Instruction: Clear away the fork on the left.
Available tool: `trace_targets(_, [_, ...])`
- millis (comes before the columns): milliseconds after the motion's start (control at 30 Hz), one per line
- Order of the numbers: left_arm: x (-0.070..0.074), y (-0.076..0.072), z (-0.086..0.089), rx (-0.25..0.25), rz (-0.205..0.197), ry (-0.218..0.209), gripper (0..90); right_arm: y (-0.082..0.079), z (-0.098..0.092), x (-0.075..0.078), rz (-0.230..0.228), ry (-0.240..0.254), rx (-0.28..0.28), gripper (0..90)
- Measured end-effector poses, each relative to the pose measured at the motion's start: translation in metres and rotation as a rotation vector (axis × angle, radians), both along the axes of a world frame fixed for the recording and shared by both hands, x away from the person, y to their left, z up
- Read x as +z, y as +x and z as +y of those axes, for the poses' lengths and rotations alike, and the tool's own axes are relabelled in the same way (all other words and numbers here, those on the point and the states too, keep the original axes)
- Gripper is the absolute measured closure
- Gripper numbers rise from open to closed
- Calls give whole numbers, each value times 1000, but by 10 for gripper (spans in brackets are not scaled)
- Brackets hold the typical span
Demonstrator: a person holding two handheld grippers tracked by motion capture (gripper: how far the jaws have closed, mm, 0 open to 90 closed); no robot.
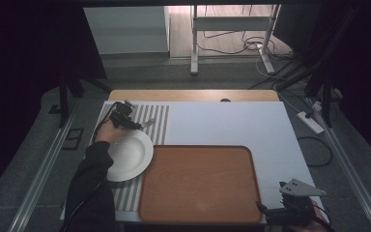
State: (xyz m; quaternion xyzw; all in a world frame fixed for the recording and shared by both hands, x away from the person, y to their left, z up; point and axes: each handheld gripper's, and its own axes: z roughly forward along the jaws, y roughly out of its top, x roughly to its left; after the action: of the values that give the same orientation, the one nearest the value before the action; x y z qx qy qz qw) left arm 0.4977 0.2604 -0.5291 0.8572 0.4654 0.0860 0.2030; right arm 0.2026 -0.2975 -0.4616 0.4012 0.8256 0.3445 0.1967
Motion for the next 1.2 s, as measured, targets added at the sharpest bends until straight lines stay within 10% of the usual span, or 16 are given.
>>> trace_targets(467, [2, -9, 28, -32, 29, -33, 846, 0, 1, 0, 1, -3, 3, 1])
trace_targets(1200, [13, -4, -21, -141, -16, -54, 849, 0, 1, 0, 1, -5, 5, 1])
